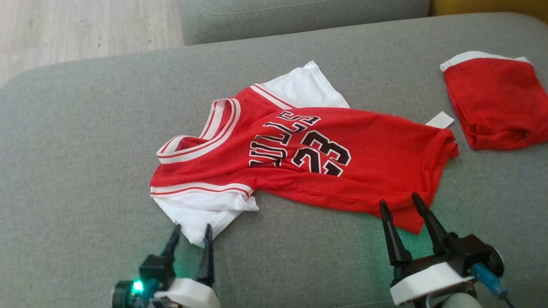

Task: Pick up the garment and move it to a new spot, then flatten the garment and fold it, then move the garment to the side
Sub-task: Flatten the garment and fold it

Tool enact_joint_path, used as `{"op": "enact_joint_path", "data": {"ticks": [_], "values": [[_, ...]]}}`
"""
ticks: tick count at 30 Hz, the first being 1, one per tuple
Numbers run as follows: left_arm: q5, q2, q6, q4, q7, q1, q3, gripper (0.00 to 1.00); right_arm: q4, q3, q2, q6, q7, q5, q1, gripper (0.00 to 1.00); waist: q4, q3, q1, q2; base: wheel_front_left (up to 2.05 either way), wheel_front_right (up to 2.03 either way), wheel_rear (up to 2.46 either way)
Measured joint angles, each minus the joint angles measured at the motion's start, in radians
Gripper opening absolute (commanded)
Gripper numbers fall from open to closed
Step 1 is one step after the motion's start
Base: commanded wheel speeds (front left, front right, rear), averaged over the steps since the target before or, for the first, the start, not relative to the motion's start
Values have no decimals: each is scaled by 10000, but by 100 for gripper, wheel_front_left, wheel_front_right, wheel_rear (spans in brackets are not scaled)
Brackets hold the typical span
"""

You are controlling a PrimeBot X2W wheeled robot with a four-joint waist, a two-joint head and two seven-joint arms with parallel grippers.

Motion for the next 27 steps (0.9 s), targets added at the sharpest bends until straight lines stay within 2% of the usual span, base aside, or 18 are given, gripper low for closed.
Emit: {"op": "enact_joint_path", "data": {"ticks": [2,5,11,12,13,14,17,19,23,27], "values": [[2,-104,-50,387,4,-17,-190,100,-2,-8,-4,0,0,0,-3,100,-19,74,1,0,0,0,0],[69,-159,98,1026,165,-34,-245,100,-10,-21,-10,0,0,0,-12,100,-57,150,0,0,0,0,0],[-382,-320,113,1275,221,-305,-240,100,-42,-61,-10,0,0,0,-12,100,-68,193,0,0,0,0,0],[-393,-334,61,1269,215,-316,-245,96,-42,-82,-10,0,0,0,-12,100,-55,197,0,0,0,0,0],[-401,-343,17,1252,199,-322,-245,53,-42,-104,-10,0,0,0,-12,100,-40,197,1,0,0,0,0],[-453,-349,-25,1239,171,-324,-257,0,-42,-115,-10,0,0,0,-12,100,-24,189,1,0,0,0,0],[-500,-349,-408,1058,130,-310,-523,0,-42,-128,-8,0,0,0,-9,100,35,123,1,0,0,0,0],[-491,-343,-510,617,119,-263,-548,0,-42,-190,-6,0,0,0,10,100,102,94,0,0,0,0,0],[-159,67,-176,-1058,31,-65,-226,0,-17,-763,-6,0,0,15,40,100,388,94,0,0,0,0,0],[-71,780,35,-2313,29,98,263,0,69,-949,-96,0,0,-21,224,100,621,166,0,0,0,0,0]]}}
